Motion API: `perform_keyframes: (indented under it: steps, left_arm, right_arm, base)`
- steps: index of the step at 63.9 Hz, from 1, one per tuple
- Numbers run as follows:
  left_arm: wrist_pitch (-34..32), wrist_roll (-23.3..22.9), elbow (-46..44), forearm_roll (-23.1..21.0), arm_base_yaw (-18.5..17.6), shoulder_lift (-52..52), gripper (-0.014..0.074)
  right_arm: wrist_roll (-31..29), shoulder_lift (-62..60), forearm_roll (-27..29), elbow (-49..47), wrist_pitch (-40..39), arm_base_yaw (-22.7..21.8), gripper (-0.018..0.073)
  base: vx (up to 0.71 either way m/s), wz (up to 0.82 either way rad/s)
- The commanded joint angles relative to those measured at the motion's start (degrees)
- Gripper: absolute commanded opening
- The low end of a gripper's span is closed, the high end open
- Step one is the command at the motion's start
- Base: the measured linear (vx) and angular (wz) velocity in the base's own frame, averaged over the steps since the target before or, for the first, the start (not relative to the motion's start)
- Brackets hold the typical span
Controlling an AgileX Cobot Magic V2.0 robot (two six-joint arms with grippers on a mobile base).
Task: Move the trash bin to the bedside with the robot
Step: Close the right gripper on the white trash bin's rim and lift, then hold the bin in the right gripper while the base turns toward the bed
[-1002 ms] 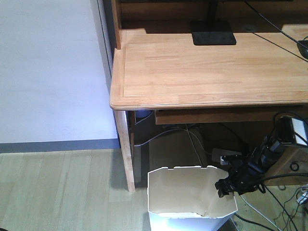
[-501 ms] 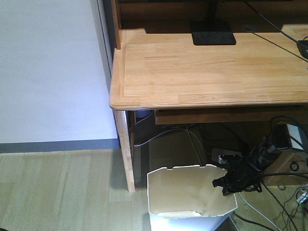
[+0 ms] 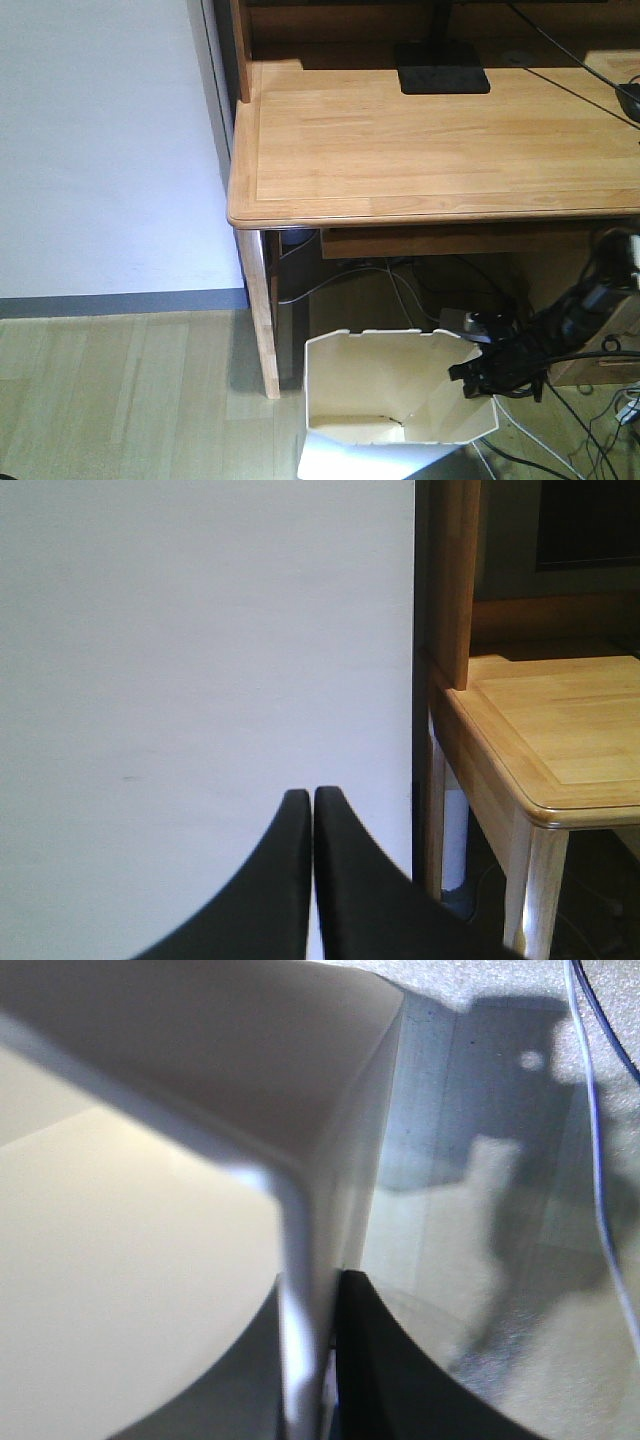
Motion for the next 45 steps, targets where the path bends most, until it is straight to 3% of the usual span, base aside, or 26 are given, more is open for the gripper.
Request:
perform_keyframes:
  steps: [1,9,19,30,45]
  left_arm:
    - [-4.2,-0.3,-1.4,-0.1,-0.2,-0.3,-0.0006]
    - [-4.2,-0.3,-1.4,-0.1,-0.2,-0.3,-0.0006]
    - [-4.2,-0.3,-1.4,-0.1,-0.2,-0.3,-0.0006]
    - [-4.2,-0.3,-1.4,-0.1,-0.2,-0.3,-0.0006]
    - [-4.2,-0.3,-1.4,-0.1,-0.2,-0.3,-0.0006]
  right_arm:
    - [-5.0,-8.7,4.6,4.2,10.2,-4.0,-0.0006]
    - [-9.8,-14.3,4.2,9.9,15.1,-9.4,-0.0005]
    - [-11.5,-22.5,3.6,17.9,20.0,-14.0,-0.0005]
    - [-15.8,-30.6,2.6,26.2,19.7,-13.8,-0.0005]
    - [-16.0,-35.7,2.6,30.2,23.3,-13.3,-0.0005]
  base:
    - [0.00,0.00]
    - [0.00,0.00]
    - [0.00,0.00]
    - [0.00,0.00]
    - [0.00,0.00]
